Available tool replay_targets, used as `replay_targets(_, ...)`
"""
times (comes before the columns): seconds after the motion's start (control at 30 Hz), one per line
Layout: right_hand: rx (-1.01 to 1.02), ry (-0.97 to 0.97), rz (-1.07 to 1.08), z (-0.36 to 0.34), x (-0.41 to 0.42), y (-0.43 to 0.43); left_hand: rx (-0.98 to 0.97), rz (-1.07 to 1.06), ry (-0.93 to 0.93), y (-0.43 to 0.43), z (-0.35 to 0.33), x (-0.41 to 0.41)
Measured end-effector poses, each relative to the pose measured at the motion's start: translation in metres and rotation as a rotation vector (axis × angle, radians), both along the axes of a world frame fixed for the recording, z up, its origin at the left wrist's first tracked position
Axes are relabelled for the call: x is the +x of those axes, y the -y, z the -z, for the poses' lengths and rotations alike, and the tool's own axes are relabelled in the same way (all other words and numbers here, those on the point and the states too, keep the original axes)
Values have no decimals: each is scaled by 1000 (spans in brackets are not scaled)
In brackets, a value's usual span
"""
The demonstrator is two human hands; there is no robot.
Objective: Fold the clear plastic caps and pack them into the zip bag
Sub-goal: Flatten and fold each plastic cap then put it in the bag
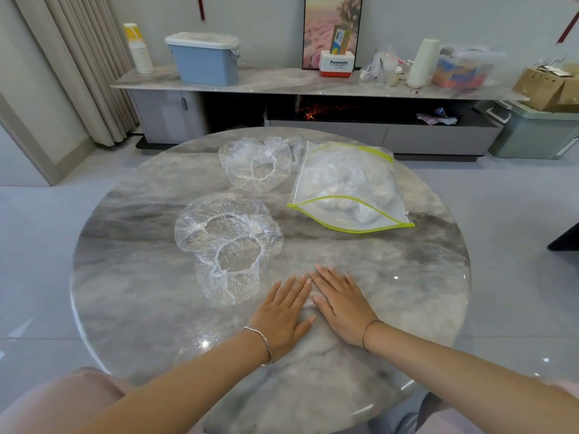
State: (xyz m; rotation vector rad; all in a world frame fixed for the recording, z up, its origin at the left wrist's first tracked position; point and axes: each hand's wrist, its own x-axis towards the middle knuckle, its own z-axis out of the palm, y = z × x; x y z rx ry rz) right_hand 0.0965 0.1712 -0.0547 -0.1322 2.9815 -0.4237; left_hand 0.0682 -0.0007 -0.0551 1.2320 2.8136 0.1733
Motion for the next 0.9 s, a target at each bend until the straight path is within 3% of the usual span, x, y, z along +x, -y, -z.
replay_targets(0.3,50,5,-3,5,3,1,22,-22,136,-1,4,4)
replay_targets(0.9,82,10,-39,5,4,2,-3,-22,169,-2,3,3)
